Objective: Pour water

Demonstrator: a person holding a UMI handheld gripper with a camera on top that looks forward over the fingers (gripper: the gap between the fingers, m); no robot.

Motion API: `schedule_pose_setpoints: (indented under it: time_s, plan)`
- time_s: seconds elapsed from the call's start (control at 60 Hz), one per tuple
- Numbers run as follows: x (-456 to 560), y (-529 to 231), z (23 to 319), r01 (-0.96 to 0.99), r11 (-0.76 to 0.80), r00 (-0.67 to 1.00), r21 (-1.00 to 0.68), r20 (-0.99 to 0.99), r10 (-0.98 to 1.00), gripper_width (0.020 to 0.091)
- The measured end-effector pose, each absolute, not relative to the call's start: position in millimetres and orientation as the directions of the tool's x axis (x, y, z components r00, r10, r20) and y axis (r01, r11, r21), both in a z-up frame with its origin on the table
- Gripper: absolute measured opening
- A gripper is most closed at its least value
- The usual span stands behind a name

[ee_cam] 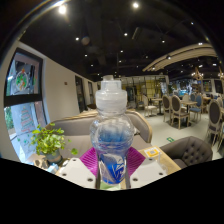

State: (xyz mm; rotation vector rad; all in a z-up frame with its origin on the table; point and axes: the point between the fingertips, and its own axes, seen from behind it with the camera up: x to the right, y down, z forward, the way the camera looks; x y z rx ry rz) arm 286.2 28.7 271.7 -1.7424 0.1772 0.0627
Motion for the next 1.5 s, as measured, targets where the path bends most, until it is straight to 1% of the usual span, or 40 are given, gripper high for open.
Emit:
schedule_pose_setpoints:
  time_s: [0.083,0.1,0.133,0.217,0.233,0.367,0.483,0.65,0.683,0.733,0.75,0.817,0.983,1.0,1.017,1.083,1.1,1.15,1.217,1.267,1.417,1.5]
  plan:
    - [308.9,29.2,245.0,-0.11,-0.218,0.99,-0.97,-0.089,-0.106,0.0332]
    - [314.2,21.3,232.2,-0.107,-0.22,0.99,-0.97,-0.085,-0.109,0.0332]
    - [317.7,23.2,226.9,-0.11,-0.235,0.989,-0.966,-0.084,-0.118,0.0332]
    - [335.6,24.4,198.2,-0.112,-0.27,0.988,-0.956,-0.077,-0.136,0.0333]
    - [345.9,8.4,175.4,-0.11,-0.273,0.988,-0.956,-0.074,-0.136,0.0333]
    - [362.1,4.5,132.9,-0.108,-0.326,0.986,-0.939,-0.06,-0.155,0.0334]
    - [366.5,-2.9,102.2,-0.12,-0.357,0.985,-0.926,-0.067,-0.158,0.0333]
    - [361.7,-10.3,72.3,-0.088,-0.399,0.99,-0.913,-0.038,-0.134,0.0339]
    - [362.7,-7.5,76.9,-0.087,-0.381,0.99,-0.92,-0.039,-0.134,0.0338]
    - [361.4,-7.9,76.2,-0.086,-0.385,0.991,-0.919,-0.037,-0.132,0.0339]
    - [361.2,-8.0,75.6,-0.086,-0.386,0.991,-0.918,-0.037,-0.132,0.0355]
    - [362.1,-6.0,75.1,-0.099,-0.381,0.989,-0.919,-0.048,-0.142,0.038]
    - [365.7,-7.4,72.9,-0.117,-0.418,0.986,-0.901,-0.054,-0.161,0.0549]
    - [366.8,-8.8,72.1,-0.116,-0.428,0.985,-0.896,-0.048,-0.167,0.0578]
    - [369.2,-10.3,71.1,-0.116,-0.438,0.984,-0.891,-0.043,-0.175,0.0625]
    - [370.9,-16.8,74.4,-0.109,-0.462,0.982,-0.88,-0.022,-0.189,0.0853]
    - [371.4,-18.8,75.9,-0.106,-0.466,0.982,-0.878,-0.018,-0.191,0.087]
    - [370.7,-26.3,80.1,-0.102,-0.483,0.983,-0.87,-0.012,-0.185,0.0849]
    - [367.3,-36.5,89.7,-0.104,-0.501,0.982,-0.859,-0.01,-0.186,0.0861]
    - [362.2,-48.6,99.6,-0.111,-0.514,0.982,-0.85,-0.016,-0.186,0.0857]
    - [344.5,-91.6,138.0,-0.132,-0.552,0.978,-0.823,-0.019,-0.206,0.0857]
    - [327.4,-120.8,166.1,-0.121,-0.561,0.979,-0.819,-0.004,-0.206,0.0858]
